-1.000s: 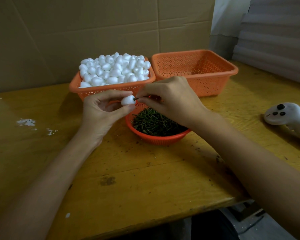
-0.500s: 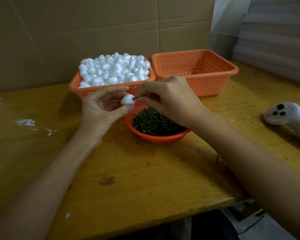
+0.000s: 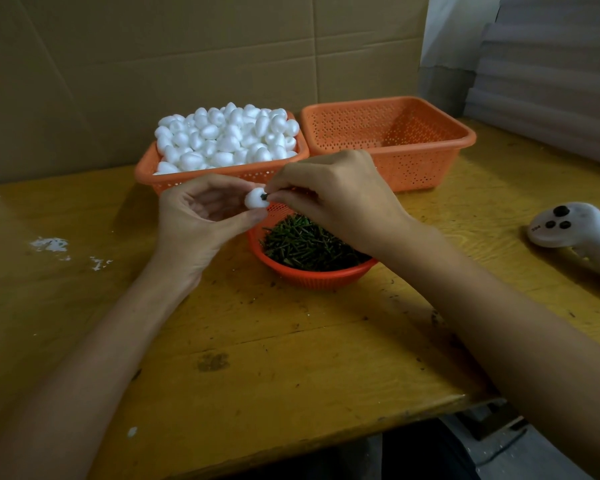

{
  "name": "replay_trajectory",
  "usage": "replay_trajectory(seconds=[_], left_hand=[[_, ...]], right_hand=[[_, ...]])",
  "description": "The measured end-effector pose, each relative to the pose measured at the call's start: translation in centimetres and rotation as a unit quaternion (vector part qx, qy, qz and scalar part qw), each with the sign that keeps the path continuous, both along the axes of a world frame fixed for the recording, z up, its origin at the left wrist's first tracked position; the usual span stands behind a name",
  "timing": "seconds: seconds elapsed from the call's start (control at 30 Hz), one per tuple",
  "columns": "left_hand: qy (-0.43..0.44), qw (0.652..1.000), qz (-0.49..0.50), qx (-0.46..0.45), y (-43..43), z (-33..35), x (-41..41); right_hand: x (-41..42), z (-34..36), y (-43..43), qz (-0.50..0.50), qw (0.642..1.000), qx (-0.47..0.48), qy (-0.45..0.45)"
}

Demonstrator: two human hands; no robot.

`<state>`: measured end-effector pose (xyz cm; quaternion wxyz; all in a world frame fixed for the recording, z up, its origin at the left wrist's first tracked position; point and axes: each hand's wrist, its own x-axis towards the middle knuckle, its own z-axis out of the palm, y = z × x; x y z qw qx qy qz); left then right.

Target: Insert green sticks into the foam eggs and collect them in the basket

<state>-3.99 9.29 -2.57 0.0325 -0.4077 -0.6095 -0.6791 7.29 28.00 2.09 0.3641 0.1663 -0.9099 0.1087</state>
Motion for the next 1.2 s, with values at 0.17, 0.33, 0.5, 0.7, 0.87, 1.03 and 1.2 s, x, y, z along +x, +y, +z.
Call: replay_trajectory(seconds=[0.17, 0.33, 0.5, 0.7, 0.87, 1.03, 1.2], left_hand=[[0.003, 1.000, 0.004, -0.001, -0.05, 0.03, -0.11], [0.000, 1.000, 0.006, -0.002, -0.06, -0.02, -0.19], [-0.005, 1.000, 0.013, -0.002, -0.01, -0.05, -0.16], [-0.012, 1.000, 0.012, -0.001, -0.07, -0.12, -0.26], [-0.013, 1.000, 0.012, 0.003, -0.05, -0.15, -0.24], [-0.012, 1.000, 0.015, 0.005, -0.09, -0.29, -0.42], [-0.012, 1.000, 0.010, 0.006, -0.23, -0.41, -0.70]], right_hand=[[-0.13, -0.07, -0.06, 0.023, 0.999, -0.019, 0.017], [-0.19, -0.18, -0.09, 0.017, 0.999, -0.043, 0.010], [-0.26, -0.10, 0.10, -0.013, 1.000, -0.022, -0.003], [-0.25, -0.10, 0.12, -0.027, 0.999, -0.014, -0.014], [-0.22, -0.03, 0.16, -0.034, 0.999, -0.008, -0.030], [-0.22, 0.00, 0.11, -0.033, 0.999, -0.001, -0.038], [-0.18, 0.01, 0.08, -0.027, 0.999, -0.006, -0.047]])
